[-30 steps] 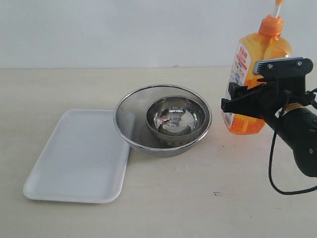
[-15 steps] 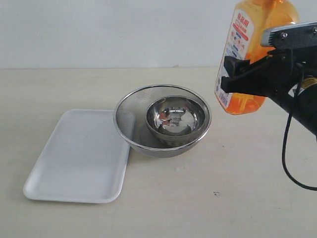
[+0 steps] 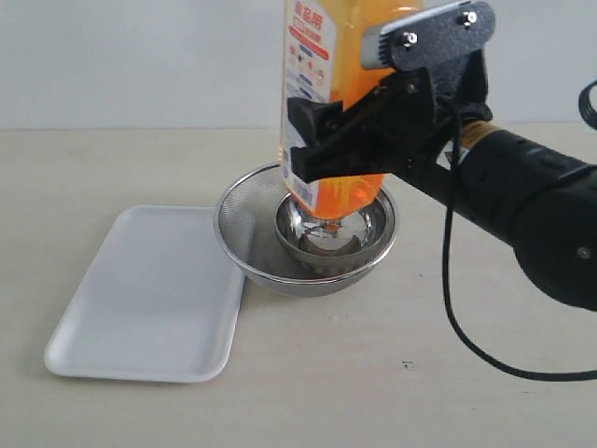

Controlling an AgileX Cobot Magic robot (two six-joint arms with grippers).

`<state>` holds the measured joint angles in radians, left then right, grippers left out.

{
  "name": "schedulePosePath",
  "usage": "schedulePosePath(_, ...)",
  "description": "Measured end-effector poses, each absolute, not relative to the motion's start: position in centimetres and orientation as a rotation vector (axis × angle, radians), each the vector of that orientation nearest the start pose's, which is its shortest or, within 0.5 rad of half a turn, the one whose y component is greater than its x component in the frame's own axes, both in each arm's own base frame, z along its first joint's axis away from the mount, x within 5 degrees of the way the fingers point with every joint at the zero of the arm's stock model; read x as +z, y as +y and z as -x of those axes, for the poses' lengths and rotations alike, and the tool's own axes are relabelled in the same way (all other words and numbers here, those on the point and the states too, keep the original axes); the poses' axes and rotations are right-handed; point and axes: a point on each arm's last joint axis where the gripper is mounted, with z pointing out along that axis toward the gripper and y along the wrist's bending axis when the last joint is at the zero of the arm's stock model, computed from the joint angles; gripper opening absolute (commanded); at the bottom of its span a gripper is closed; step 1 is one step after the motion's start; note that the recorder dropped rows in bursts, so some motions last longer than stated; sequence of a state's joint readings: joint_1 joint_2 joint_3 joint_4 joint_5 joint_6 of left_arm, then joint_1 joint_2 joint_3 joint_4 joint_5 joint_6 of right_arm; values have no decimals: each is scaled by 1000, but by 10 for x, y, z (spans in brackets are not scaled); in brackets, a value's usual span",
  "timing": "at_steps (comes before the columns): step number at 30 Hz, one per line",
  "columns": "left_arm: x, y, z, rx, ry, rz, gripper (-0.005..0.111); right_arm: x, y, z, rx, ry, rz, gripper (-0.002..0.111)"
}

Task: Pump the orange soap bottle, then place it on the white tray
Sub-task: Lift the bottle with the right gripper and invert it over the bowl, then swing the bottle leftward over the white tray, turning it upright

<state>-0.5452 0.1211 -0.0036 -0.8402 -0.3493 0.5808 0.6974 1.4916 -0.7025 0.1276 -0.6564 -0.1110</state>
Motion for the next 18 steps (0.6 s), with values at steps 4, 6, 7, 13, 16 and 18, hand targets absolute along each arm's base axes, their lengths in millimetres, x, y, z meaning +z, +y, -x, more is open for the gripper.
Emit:
schedulePosePath(4, 228, -12, -65, -474, 1389, 13, 5, 276, 214, -242, 515, 1522, 528, 0)
schedulePosePath(6, 227, -11, -65, -476, 1391, 17, 5, 284, 224, -238, 541, 1500, 547, 0)
schedulePosePath(7, 227, -11, -65, -475, 1391, 16, 5, 287, 231, -237, 553, 1489, 558, 0)
schedulePosePath(13, 227, -11, -65, -471, 1391, 14, 5, 292, 272, -234, 605, 1456, 634, 0)
schedulePosePath(16, 227, -11, -65, -470, 1391, 13, 5, 285, 288, -238, 610, 1470, 654, 0)
schedulePosePath(18, 227, -12, -65, -471, 1393, 12, 5, 280, 297, -242, 616, 1488, 654, 0)
